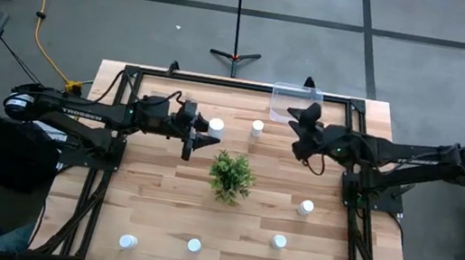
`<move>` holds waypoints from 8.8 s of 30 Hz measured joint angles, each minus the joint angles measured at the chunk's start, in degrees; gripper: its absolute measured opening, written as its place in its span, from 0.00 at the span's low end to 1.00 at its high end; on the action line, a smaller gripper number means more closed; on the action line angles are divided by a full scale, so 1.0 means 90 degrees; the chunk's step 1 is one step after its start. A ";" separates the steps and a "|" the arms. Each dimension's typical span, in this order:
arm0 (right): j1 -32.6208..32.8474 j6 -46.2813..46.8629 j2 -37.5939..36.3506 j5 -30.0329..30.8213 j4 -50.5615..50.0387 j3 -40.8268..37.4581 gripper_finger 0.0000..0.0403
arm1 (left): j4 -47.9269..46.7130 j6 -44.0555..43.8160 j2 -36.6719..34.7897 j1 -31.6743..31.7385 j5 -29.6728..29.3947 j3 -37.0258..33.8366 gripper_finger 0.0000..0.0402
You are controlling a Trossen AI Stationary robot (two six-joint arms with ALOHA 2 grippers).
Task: Pick and place pill bottles into a basket
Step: Put the white pill bottle into the transparent bin
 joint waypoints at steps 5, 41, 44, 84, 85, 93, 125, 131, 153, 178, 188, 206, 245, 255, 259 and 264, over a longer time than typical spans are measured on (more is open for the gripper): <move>0.0067 -0.1603 0.0072 0.0342 0.0024 -0.0035 0.69 | 0.0002 -0.0239 0.0000 0.0000 0.0076 0.0000 0.52; 0.1209 -0.3458 0.2168 -0.0969 0.3341 0.0259 0.45 | -0.0001 -0.1119 -0.0002 0.0000 0.0764 0.0000 0.52; 0.1101 -0.3578 0.2400 -0.1224 0.3141 0.0567 0.45 | 0.0000 -0.1152 -0.0002 0.0000 0.0827 0.0000 0.52; 0.0490 -0.3873 0.4108 -0.2484 0.4118 0.1750 0.64 | -0.0216 -0.1497 -0.0024 0.0015 0.0902 -0.0017 0.52; 0.0481 -0.3873 0.4108 -0.2500 0.4117 0.1750 0.64 | -0.0199 -0.1506 -0.0024 0.0015 0.0905 -0.0017 0.52; 0.0542 -0.4009 0.4101 -0.2199 0.4255 0.1750 0.64 | -0.0138 -0.1603 -0.0019 0.0015 0.1056 -0.0010 0.52; 0.0374 -0.4055 0.4091 -0.3008 0.4474 0.1791 0.64 | -0.0092 -0.1958 0.0007 0.0367 0.1843 0.0000 0.52; 0.0274 -0.4043 0.4076 -0.3138 0.4482 0.1788 0.64 | 0.0087 -0.2133 0.0050 0.0369 0.1701 -0.0007 0.52; 0.0243 -0.3911 0.4088 -0.3087 0.4407 0.1776 0.64 | 0.0628 -0.2291 0.0452 0.0372 0.1658 -0.0007 0.52; 0.0247 -0.3805 0.4091 -0.2792 0.4453 0.1770 0.39 | 0.0826 -0.2322 0.0454 0.0374 0.1505 0.0000 0.61; 0.0250 -0.3824 0.4093 -0.2766 0.4494 0.1770 0.39 | 0.0857 -0.1847 0.0399 0.0376 0.1667 0.0000 0.68; 0.0255 -0.3365 0.4107 -0.2531 0.4511 0.1753 0.39 | -0.1056 0.0416 -0.1409 0.0379 0.0639 0.0011 0.60; 0.0694 0.3773 0.3744 -0.1056 0.4982 0.1775 0.39 | 0.0582 0.1451 -0.5330 0.0374 -0.0115 -0.4357 0.05; -0.0257 0.7049 0.3744 -0.3778 0.4258 0.1774 0.39 | 0.0148 0.1556 -0.5372 0.0374 -0.0145 -0.4359 0.07; -0.0575 0.7705 0.3744 -0.4617 0.4331 0.1764 0.39 | 0.0090 0.1584 -0.5373 0.0374 -0.0166 -0.4359 0.06; -0.0922 0.7833 0.3744 -0.4981 0.4353 0.1750 0.38 | -0.0012 0.1621 -0.5372 0.0374 -0.0310 -0.4368 0.06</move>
